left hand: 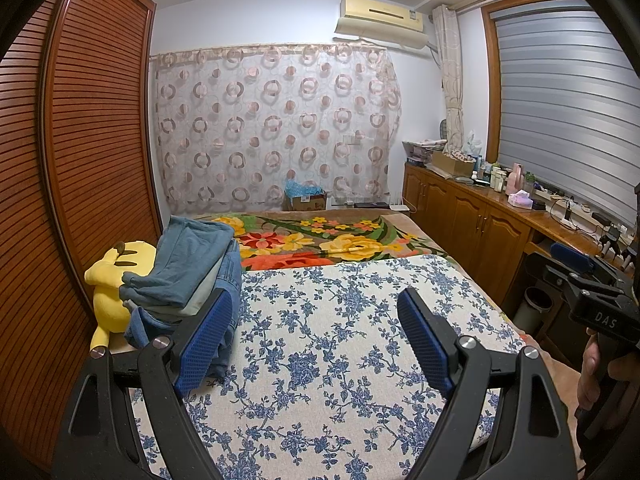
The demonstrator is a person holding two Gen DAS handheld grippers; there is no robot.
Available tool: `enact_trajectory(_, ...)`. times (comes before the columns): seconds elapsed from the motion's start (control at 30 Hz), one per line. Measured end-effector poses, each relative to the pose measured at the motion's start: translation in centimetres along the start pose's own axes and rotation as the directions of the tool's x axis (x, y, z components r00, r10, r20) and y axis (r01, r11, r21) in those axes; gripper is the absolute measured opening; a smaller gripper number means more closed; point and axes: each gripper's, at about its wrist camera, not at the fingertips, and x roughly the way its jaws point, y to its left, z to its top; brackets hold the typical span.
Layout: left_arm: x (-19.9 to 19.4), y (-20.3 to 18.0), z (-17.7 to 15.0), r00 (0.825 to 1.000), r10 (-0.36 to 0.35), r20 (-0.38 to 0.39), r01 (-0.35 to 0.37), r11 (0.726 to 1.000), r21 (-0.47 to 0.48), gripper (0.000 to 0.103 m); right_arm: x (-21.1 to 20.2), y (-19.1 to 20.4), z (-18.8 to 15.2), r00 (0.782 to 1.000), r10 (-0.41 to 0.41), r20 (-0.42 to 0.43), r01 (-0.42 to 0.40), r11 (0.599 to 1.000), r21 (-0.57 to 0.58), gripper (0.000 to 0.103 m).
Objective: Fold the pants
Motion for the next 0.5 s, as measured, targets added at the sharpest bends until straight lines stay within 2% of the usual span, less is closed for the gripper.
enact_trajectory(0.5,-0.03,0.11,-0.05,1.000,0.001,0.000,-0.001,1.000,0.000,0.085,-0.02,0.03,-0.10,1.000,-0.001,-0.002,0.001,1.000,0.001,0.086)
